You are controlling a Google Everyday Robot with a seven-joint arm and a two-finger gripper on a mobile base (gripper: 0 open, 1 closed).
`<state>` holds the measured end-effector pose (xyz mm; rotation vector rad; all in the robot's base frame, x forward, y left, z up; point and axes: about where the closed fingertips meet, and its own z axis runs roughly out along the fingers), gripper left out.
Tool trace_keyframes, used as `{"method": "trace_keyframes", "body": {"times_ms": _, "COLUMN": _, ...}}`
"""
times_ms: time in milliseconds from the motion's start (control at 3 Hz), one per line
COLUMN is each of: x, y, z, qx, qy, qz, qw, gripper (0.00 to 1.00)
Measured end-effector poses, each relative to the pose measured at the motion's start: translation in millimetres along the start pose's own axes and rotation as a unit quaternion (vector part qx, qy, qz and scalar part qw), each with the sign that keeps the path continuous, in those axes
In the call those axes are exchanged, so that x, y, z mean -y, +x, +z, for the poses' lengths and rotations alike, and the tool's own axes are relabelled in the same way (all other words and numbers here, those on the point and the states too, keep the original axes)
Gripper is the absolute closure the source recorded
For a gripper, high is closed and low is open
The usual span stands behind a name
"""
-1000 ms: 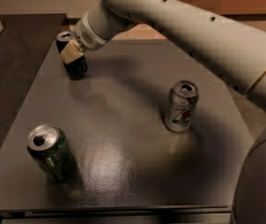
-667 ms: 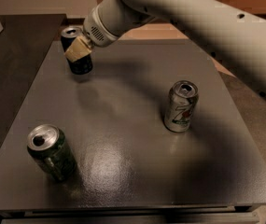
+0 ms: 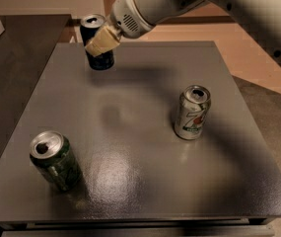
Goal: Pick pepsi can
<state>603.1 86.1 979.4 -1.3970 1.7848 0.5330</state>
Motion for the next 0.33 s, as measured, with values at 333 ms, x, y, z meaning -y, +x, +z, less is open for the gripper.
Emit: {"method": "trace_keyframes", "body": {"times_ms": 333, "x": -0.1, "y": 0.0, "z": 0.0, "qx": 0.000, "qy": 0.000, "qz": 0.000, "qw": 1.0000, "gripper": 1.00}}
